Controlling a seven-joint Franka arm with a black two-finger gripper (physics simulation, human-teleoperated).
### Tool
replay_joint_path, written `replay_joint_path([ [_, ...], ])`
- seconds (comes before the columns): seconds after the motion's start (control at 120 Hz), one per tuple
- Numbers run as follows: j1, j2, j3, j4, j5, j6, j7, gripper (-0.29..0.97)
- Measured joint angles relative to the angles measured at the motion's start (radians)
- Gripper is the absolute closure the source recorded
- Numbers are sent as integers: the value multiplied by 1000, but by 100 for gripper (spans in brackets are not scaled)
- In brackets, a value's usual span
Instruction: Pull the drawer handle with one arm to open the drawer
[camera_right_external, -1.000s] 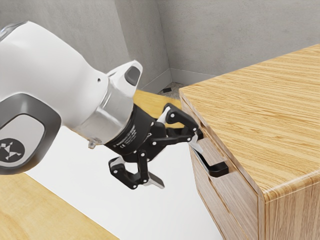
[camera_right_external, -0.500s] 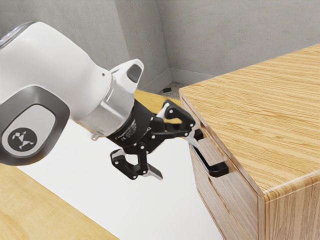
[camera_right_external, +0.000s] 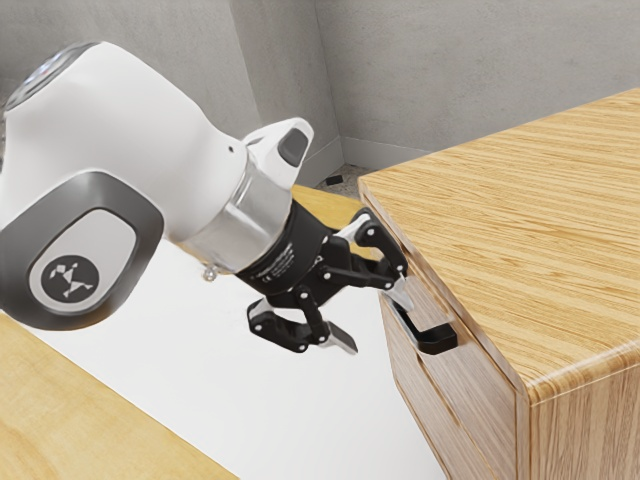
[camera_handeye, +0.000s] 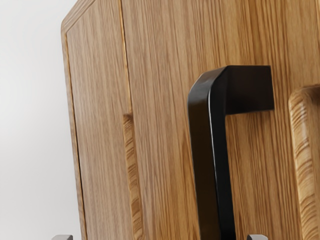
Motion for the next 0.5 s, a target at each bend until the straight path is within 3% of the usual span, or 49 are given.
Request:
replay_joint_path([
  [0.5, 4, -25, 1, -52, -13, 10, 22, 28],
])
